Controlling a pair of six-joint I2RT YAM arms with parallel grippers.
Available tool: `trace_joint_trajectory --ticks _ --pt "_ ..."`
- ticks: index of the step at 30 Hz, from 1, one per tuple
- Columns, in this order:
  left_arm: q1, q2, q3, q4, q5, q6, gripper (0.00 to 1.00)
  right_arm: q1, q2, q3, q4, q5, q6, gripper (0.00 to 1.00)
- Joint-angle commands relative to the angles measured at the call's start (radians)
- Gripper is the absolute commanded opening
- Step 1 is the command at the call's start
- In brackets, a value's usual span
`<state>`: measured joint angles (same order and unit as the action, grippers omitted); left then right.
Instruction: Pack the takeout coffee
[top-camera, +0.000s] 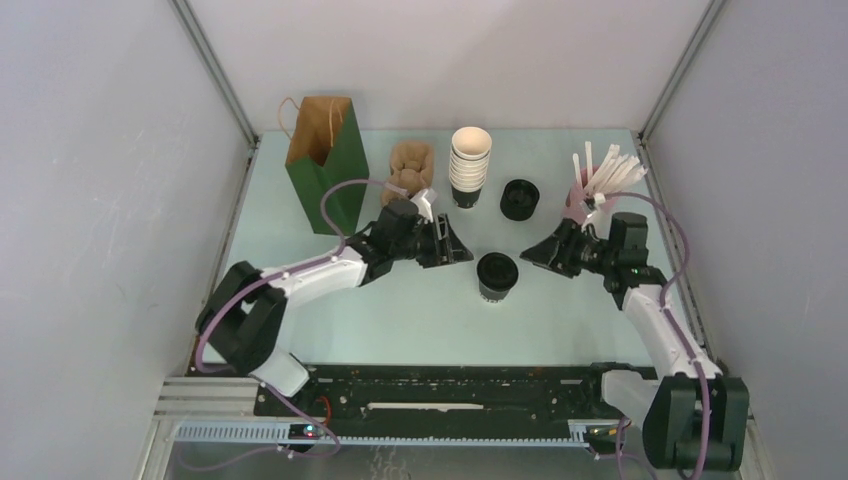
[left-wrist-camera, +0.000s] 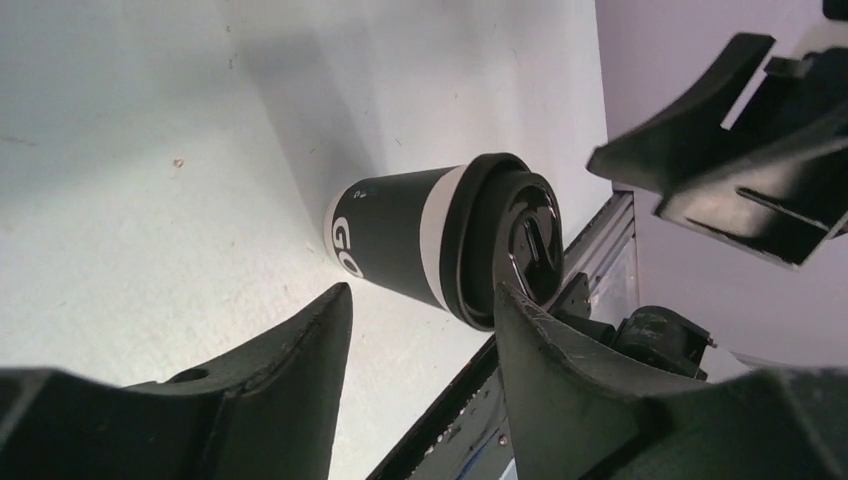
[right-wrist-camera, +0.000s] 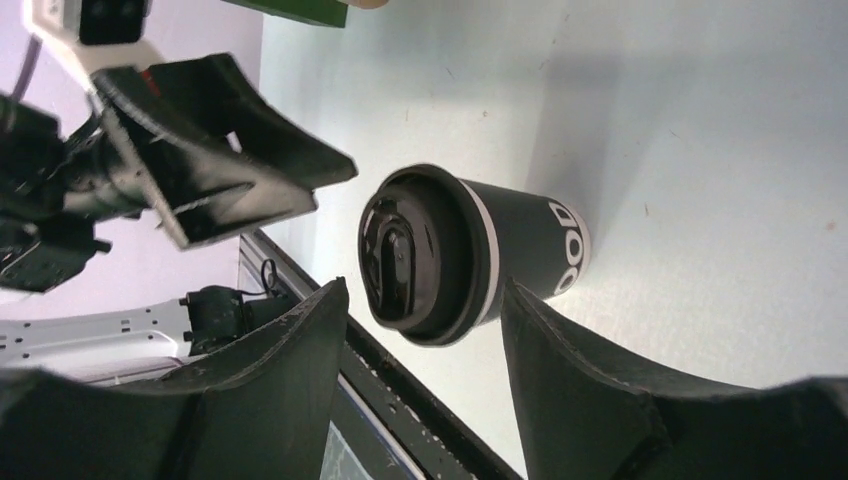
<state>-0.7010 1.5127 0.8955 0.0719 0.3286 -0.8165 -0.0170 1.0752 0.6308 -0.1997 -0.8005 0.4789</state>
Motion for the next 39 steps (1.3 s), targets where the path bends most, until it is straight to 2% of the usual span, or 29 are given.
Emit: trace_joint_trajectory --ticks 1,3,6,12,21,25,30,39 --pt "0.007 0.105 0.074 0.113 0.116 -0.044 0.58 -0.07 -0.069 -0.103 0.008 -0.174 0.028 0.67" --pt "0.007 0.143 0.08 0.154 0.153 -0.065 0.54 -0.068 -0.061 -0.146 0.069 -0.245 0.061 0.66" --pt "0.008 0.174 0.082 0.177 0.161 -0.08 0.5 -0.058 -0.031 -0.196 0.157 -0.299 0.1 0.58" --pt "0.007 0.169 0.074 0.169 0.136 -0.071 0.51 0.007 -0.027 -0.22 0.19 -0.268 0.115 0.56" --pt "0.008 0.199 0.1 0.144 0.124 -0.058 0.51 -0.046 0.027 -0.241 0.265 -0.254 0.118 0.44" --pt "0.006 0.209 0.112 0.138 0.119 -0.052 0.54 -0.035 0.054 -0.246 0.298 -0.267 0.128 0.44" --pt "0.006 0.221 0.115 0.132 0.115 -0.049 0.5 -0.033 0.075 -0.25 0.315 -0.248 0.132 0.43" --pt "-0.003 0.235 0.117 0.078 0.081 -0.024 0.5 -0.032 0.149 -0.265 0.384 -0.228 0.147 0.37"
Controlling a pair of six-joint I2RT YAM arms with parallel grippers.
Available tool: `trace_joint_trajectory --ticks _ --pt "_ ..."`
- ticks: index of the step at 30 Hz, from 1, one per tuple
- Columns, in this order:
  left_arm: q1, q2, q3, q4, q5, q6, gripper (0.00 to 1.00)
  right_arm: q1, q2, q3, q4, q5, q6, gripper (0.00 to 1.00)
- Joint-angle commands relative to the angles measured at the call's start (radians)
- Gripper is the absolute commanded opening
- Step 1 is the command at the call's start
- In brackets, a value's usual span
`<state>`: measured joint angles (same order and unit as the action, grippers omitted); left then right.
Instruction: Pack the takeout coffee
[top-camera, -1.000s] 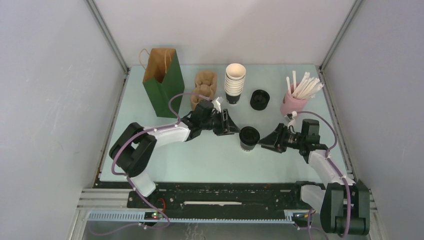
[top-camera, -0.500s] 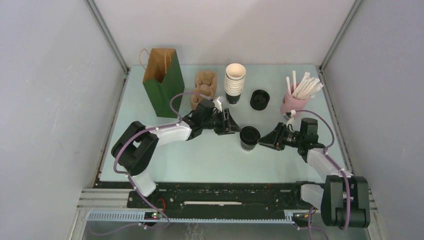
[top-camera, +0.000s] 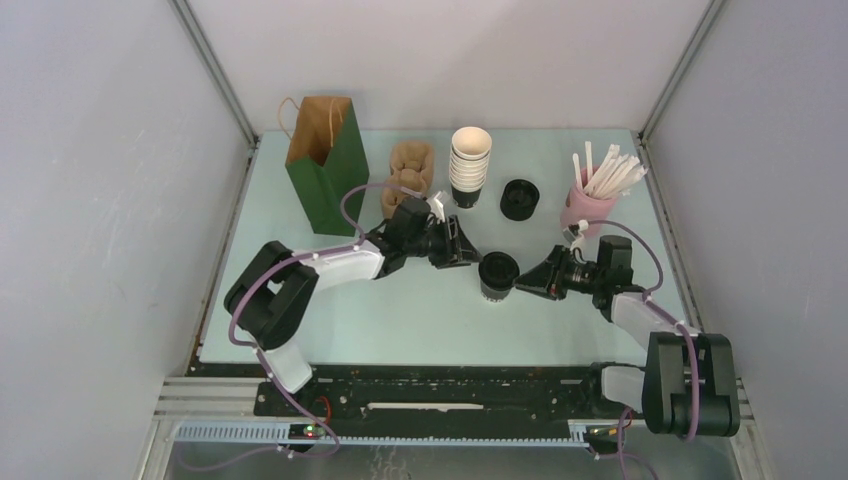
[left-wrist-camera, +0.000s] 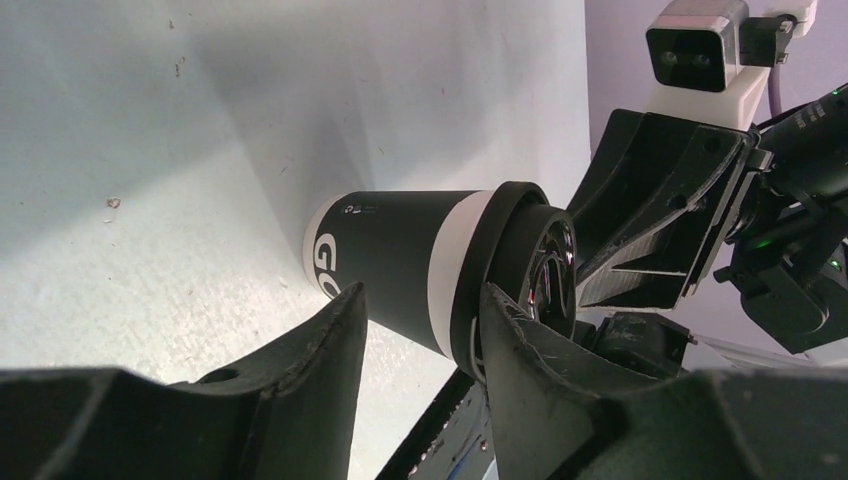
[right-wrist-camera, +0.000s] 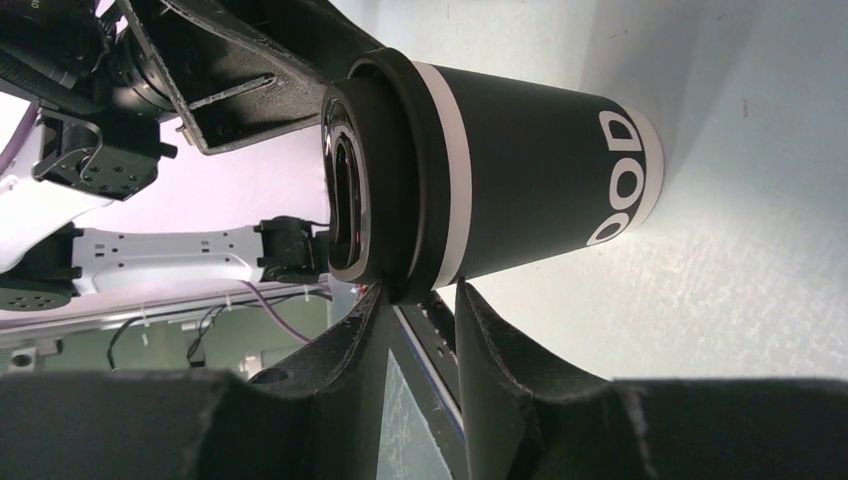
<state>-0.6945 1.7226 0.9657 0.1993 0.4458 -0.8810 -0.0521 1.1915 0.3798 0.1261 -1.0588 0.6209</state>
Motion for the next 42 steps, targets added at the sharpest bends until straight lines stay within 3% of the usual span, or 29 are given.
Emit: trace_joint_trajectory --ticks 1,13,24,35,42 --pt "-0.012 0.029 0.046 -0.056 -0.042 0.043 0.49 0.003 0.039 -0.017 0.06 0.033 0.003 0.36" --pt "-0.047 0.064 0.013 -0.168 -0.142 0.056 0.39 0.019 0.056 -0.023 -0.043 0.185 -0.073 0.29" --pt "-0.058 0.088 0.013 -0.272 -0.197 0.098 0.35 0.024 0.062 -0.05 -0.02 0.316 -0.022 0.25" --pt "-0.079 0.111 0.064 -0.367 -0.241 0.147 0.33 0.006 0.097 -0.033 -0.035 0.332 -0.02 0.31" --pt "-0.093 0.055 0.071 -0.312 -0.219 0.154 0.35 0.006 -0.022 -0.018 -0.027 0.262 -0.017 0.39"
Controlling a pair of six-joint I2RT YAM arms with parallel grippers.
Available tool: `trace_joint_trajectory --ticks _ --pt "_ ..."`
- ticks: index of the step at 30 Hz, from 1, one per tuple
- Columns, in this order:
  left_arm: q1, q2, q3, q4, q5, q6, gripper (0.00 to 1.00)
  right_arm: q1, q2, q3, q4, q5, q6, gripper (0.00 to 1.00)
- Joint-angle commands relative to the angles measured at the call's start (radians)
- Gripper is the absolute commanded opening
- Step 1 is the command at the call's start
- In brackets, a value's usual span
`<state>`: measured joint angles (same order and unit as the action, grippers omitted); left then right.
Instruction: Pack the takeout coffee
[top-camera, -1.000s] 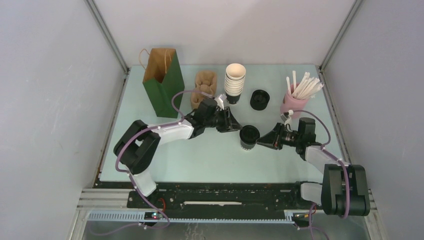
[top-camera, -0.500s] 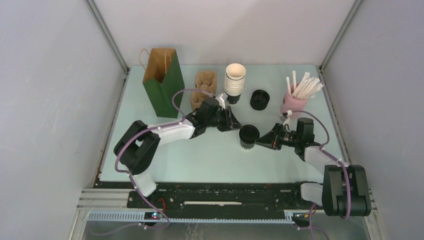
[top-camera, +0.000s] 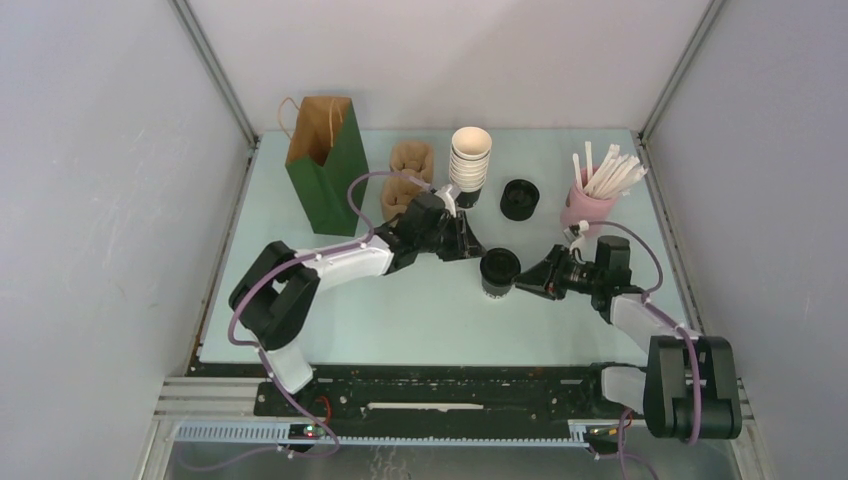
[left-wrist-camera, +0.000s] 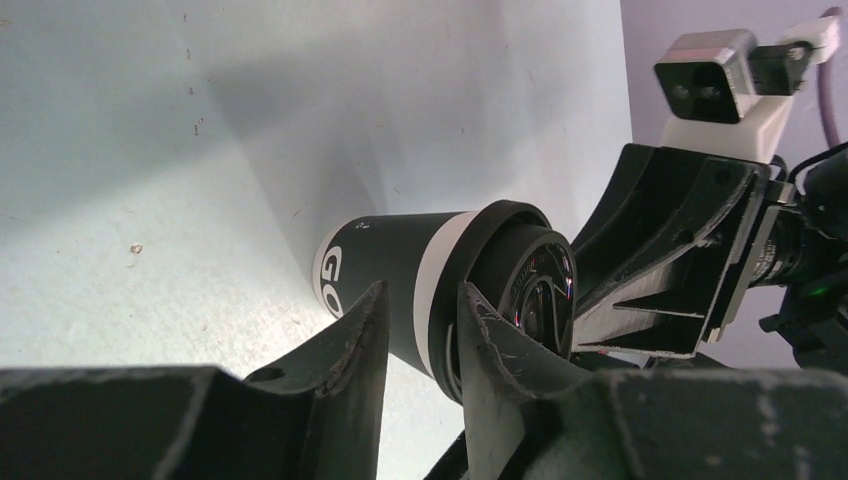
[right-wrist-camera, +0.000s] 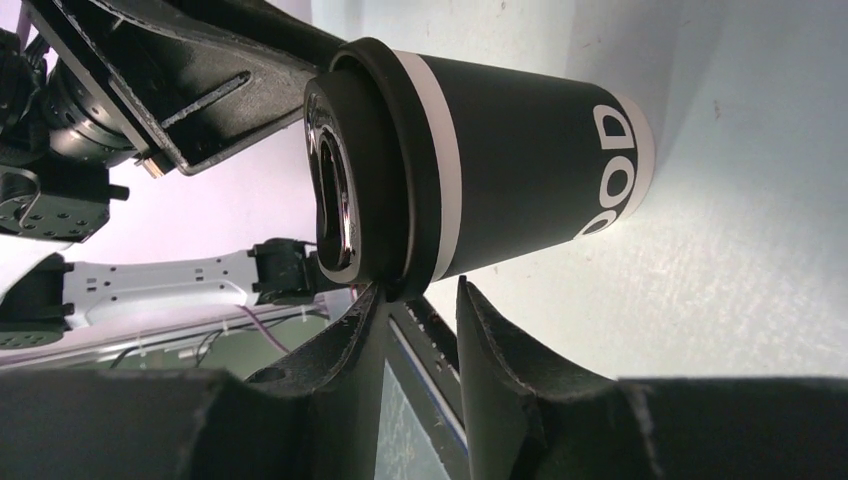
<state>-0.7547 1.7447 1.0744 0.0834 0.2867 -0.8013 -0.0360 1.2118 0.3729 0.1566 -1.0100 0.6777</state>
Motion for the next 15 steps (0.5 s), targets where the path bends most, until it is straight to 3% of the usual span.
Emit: trace_joint_trajectory --ticks 1,15 --pt "-0.032 0.019 -0.032 -0.189 -0.061 0.071 0.35 -0.008 -0.061 -0.003 -0.065 0.209 -0.078 0.4" --pt "0.001 -0.101 0.079 -0.215 -0.044 0.074 0.5 0.013 -0.205 0.156 -0.334 0.274 -0.206 0.52"
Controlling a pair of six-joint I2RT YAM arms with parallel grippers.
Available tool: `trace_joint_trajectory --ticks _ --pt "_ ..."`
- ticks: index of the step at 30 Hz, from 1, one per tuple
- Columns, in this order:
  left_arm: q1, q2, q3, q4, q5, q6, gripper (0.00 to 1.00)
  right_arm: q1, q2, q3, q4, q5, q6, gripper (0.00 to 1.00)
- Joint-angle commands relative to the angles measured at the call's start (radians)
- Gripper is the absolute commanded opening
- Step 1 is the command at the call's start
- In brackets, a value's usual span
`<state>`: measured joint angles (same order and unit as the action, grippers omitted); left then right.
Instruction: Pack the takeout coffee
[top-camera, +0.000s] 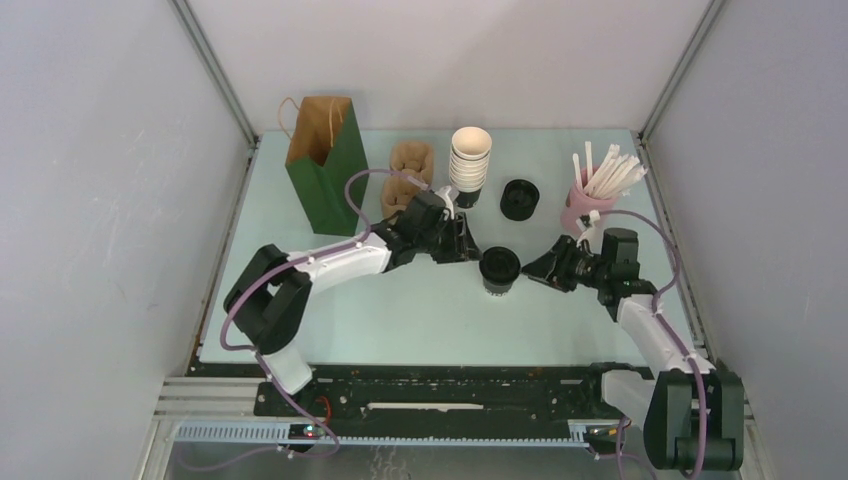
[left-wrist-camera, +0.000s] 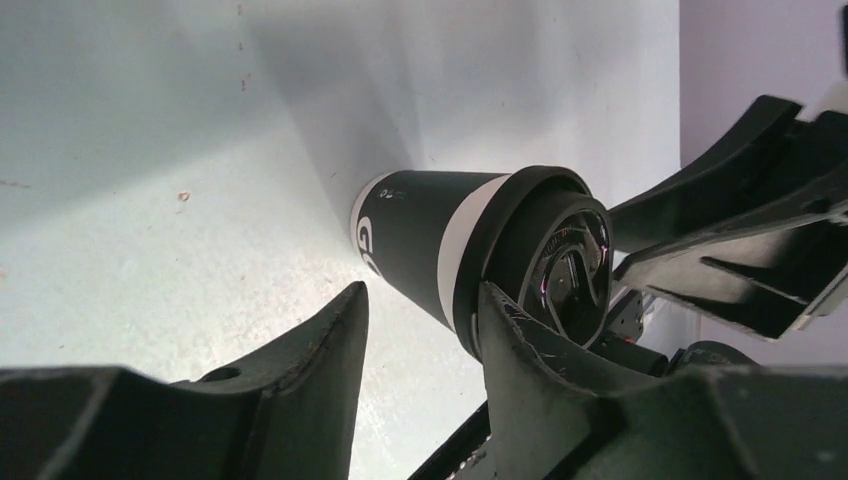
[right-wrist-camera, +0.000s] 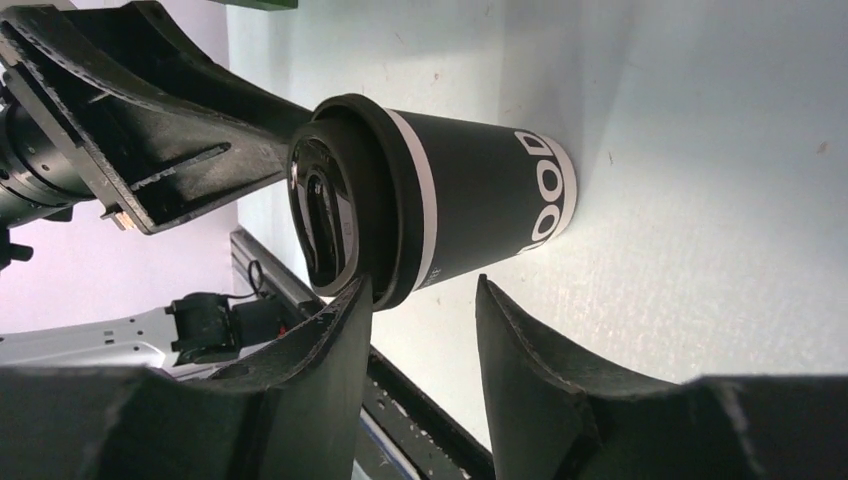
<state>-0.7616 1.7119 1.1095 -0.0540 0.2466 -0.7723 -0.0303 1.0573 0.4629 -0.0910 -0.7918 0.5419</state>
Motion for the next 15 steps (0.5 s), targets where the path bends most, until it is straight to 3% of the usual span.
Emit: trace_joint_trajectory --ticks 1,9,15 --pt "0.007 -0.078 0.046 -0.08 -0.005 0.048 0.51 0.008 -0.058 0.078 -0.109 0.067 -0.082 0.53" --pt "0.025 -0.194 0.033 -0.109 -0.016 0.067 0.64 0.028 -0.131 0.163 -0.273 0.194 -0.174 0.68" --pt "0.026 -0.341 -0.02 -0.133 -0.036 0.099 0.72 0.234 -0.17 0.263 -0.396 0.441 -0.232 0.87"
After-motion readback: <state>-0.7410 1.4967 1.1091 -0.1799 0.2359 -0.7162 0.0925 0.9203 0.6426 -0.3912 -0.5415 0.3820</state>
